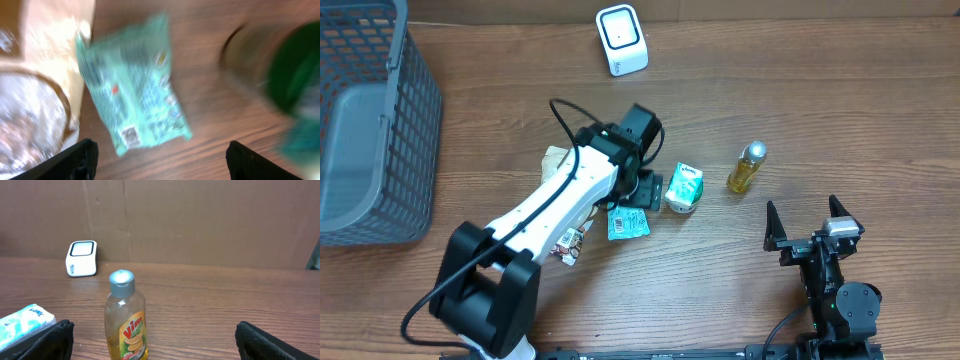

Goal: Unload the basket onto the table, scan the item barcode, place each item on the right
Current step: 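Hold the packet beside the Kleenex pack with the left gripper, then release the packet and raise the left gripper toward the scanner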

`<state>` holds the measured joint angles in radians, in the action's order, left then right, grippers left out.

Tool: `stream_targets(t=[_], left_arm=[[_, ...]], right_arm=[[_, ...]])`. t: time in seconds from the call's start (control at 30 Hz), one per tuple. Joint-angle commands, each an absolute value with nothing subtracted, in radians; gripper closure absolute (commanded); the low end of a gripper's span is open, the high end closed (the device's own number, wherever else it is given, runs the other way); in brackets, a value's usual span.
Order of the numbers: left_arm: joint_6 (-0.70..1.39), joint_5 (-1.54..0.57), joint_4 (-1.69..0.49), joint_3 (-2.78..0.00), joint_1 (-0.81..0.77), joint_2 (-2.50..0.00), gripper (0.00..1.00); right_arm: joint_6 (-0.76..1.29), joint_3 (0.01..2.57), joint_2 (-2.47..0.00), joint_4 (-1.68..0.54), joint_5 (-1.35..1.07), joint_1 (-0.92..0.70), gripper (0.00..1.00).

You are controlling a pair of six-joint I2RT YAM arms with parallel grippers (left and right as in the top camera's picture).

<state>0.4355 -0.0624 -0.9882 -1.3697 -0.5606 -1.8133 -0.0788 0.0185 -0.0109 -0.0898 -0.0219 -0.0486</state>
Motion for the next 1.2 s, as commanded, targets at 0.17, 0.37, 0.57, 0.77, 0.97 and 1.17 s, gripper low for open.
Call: stream_targets(t=[0.17,0.37,0.57,0.77,0.97,1.17], left_arm=[[0.480,0.069,-0.924,-1.356,-0.550,-1.860,0.48],[0.480,0.059,-0.888,-1.356,-0.548,-1.956,0.45],[0.479,0.046,-0.882,-1.356,-0.550,-2.041,0.47],[0.459,0.005,-0.924,-1.430,-0.525,-2.011,0.29],[0.440,0.004,-1.021,-1.554,-0.484,-1.913,0.19],[0.412,0.031,-1.151,-1.618,-0.348,-1.864,0.07]], right_arm=[[-0.080,0.008,-0.002,-0.083,-0.021,-0.056,0.00],[-0.080,0.008,-0.002,-0.083,-0.021,-0.056,0.00],[-0.080,0.008,-0.002,-0.083,-0.021,-0.056,0.00],[-0.080,0.008,-0.002,-0.083,-0.021,-0.056,0.00],[-0.080,0.008,-0.002,-0.083,-0.021,-0.056,0.00],[-0.080,0.008,-0.002,-0.083,-0.021,-0.056,0.00]])
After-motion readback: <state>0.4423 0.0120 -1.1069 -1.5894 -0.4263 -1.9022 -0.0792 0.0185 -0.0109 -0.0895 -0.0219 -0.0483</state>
